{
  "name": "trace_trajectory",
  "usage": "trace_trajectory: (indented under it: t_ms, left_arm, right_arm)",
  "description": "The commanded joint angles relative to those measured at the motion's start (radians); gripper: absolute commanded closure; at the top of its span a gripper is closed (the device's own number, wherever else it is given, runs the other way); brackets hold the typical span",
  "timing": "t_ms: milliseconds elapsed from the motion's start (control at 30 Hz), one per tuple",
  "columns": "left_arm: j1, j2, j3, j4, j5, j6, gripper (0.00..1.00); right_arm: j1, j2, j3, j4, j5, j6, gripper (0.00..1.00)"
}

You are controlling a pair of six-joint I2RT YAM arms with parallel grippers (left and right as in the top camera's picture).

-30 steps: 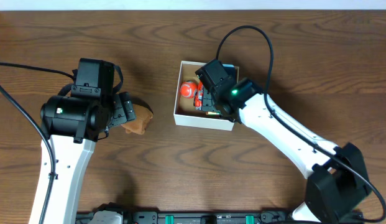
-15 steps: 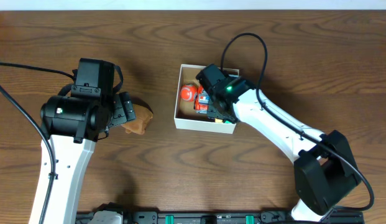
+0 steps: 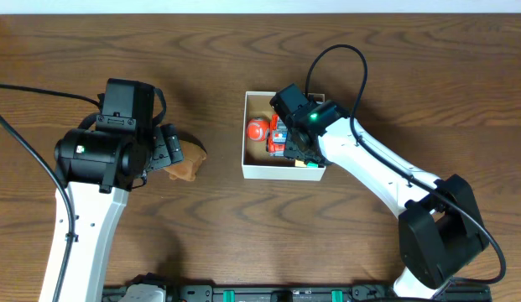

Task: Pack container
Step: 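Carry the cube with the right gripper into the box's front corner, then release the cube and lift the right gripper away to the right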

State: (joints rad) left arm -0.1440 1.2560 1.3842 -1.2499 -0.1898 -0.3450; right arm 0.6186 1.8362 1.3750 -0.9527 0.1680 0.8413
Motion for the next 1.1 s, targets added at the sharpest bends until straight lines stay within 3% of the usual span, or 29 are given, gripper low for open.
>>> trace_trajectory:
  t_ms: [0, 133, 467, 733, 767, 867, 967, 1067]
  left_arm:
    - [0.005, 0.006, -0.002, -0.003, -0.001, -0.012, 0.02]
    - [0.005, 0.006, -0.002, -0.003, -0.001, -0.012, 0.02]
    - [0.005, 0.006, -0.002, -0.003, -0.001, -0.012, 0.02]
    - [0.005, 0.006, -0.002, -0.027, -0.001, -0.012, 0.02]
    - [0.005, 0.006, -0.002, -0.032, -0.001, -0.012, 0.01]
    - [0.005, 0.006, -0.002, -0.048, -0.001, -0.013, 0.01]
    - [0.005, 0.006, -0.005, -0.051, -0.001, -0.032, 0.01]
    - [0.005, 0.011, -0.016, -0.048, -0.001, -0.151, 0.02]
  right_arm:
    - [-0.003, -0.002, 0.010, 0.003, 0.008, 0.014, 0.36]
    - [-0.004, -0.002, 0.010, 0.026, 0.008, -0.020, 0.25]
    - [-0.004, -0.005, 0.034, 0.088, 0.026, -0.125, 0.29]
    - [-0.030, -0.112, 0.243, -0.019, 0.171, -0.255, 0.27]
    - [-0.043, -0.133, 0.268, -0.040, 0.177, -0.255, 0.24]
    - [-0.117, -0.207, 0.316, -0.094, 0.161, -0.254, 0.03]
    - [-0.241, -0.288, 0.319, -0.142, 0.060, -0.267, 0.01]
    - [-0.377, -0.325, 0.319, -0.205, -0.057, -0.351, 0.01]
